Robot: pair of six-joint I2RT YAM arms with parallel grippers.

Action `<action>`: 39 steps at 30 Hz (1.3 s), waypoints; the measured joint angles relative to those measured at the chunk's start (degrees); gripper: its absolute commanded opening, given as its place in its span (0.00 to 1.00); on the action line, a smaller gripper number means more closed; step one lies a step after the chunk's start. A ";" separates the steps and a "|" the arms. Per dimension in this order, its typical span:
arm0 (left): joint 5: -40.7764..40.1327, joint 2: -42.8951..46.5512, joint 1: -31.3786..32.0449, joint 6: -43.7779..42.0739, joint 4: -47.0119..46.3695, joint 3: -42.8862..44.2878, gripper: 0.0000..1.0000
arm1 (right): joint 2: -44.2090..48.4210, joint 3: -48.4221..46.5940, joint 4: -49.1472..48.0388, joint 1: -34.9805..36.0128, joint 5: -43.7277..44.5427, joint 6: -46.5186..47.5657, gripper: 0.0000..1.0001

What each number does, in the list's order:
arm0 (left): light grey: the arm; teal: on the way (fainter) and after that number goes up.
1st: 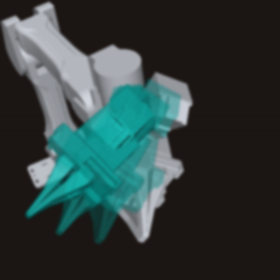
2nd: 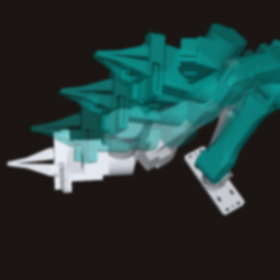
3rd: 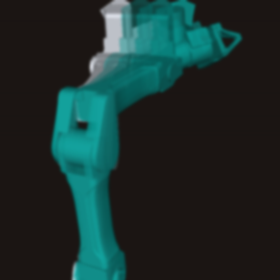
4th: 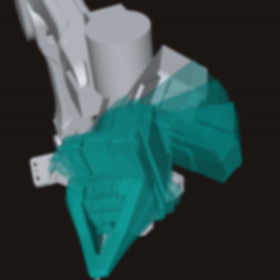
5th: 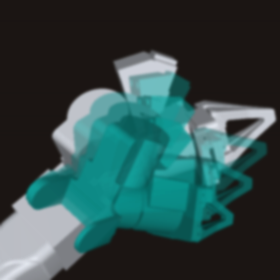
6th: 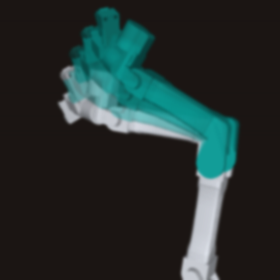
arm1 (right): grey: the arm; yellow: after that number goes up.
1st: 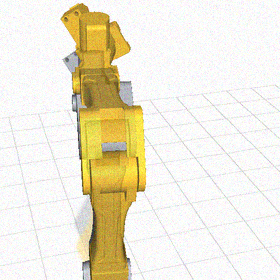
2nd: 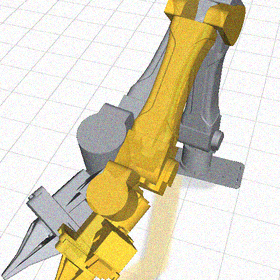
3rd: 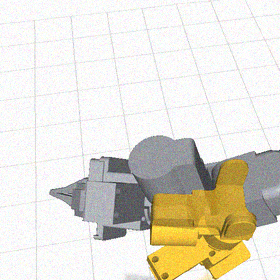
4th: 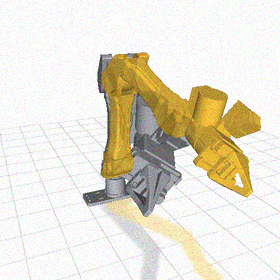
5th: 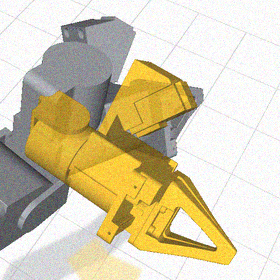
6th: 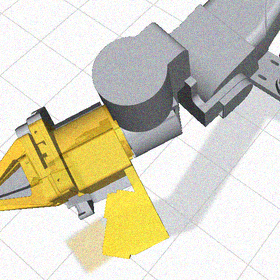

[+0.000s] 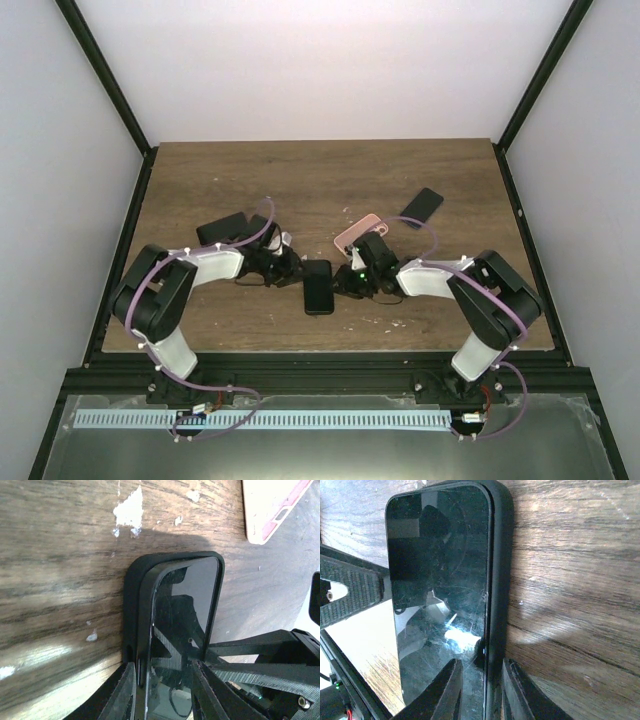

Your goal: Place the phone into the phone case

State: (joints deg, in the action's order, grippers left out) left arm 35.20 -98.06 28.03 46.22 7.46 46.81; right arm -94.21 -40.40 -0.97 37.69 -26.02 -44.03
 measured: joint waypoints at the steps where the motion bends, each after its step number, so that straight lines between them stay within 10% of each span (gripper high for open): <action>1: -0.22 0.35 0.02 -0.20 0.57 0.00 0.33 | 0.00 0.11 0.04 0.00 -0.02 -0.09 0.23; 21: 1.27 0.48 0.57 0.28 -2.80 -3.91 0.16 | -0.79 1.55 -4.17 -0.13 -2.03 -2.29 0.27; 39: 1.03 2.97 0.52 -0.09 -4.48 -7.91 0.22 | -2.73 4.15 -13.51 -0.44 -5.03 -6.64 0.31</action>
State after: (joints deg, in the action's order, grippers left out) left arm 36.23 -95.09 28.56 46.13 2.98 38.89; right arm -96.95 -36.25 -14.48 37.26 -31.05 -50.68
